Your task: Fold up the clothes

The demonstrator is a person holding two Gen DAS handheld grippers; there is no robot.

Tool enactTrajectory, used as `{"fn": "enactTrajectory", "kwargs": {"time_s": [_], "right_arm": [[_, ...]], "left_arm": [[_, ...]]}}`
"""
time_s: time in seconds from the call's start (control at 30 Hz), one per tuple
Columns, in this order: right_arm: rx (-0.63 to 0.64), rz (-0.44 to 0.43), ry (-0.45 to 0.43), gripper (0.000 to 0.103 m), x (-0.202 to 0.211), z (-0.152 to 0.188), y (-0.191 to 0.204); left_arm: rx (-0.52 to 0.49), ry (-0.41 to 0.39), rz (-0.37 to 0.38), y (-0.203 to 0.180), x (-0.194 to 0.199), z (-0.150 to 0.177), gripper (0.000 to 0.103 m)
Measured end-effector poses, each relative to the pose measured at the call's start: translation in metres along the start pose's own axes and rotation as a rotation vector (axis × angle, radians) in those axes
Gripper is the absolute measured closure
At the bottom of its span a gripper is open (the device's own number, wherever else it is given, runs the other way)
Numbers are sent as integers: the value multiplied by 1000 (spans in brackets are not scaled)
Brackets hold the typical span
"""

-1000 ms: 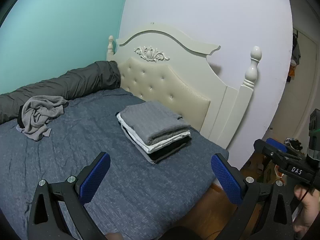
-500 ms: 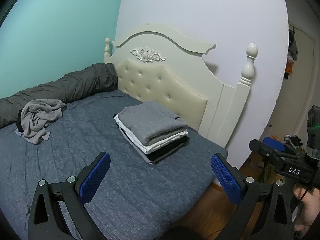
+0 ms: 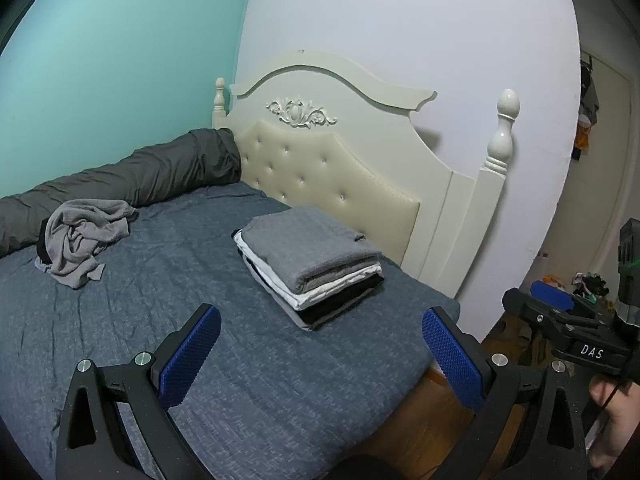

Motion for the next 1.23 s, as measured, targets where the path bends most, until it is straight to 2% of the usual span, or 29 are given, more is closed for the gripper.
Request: {"fn": "enactTrajectory", "kwargs": {"time_s": [1.23], "right_arm": [[-6, -1, 23, 4, -1, 11, 4]], "left_arm": [[12, 20, 4, 3, -4, 8, 0]]}}
Point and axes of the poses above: each gripper's, at about its wrist camera, not at the fingertips, and x roughly against the way its jaws point, y to its left, z to its underside, the point moved 9 cm from there along -x, roughly the way its jaws point, and after that the axes turned 10 degrees about -y, right-handed, at the moved point
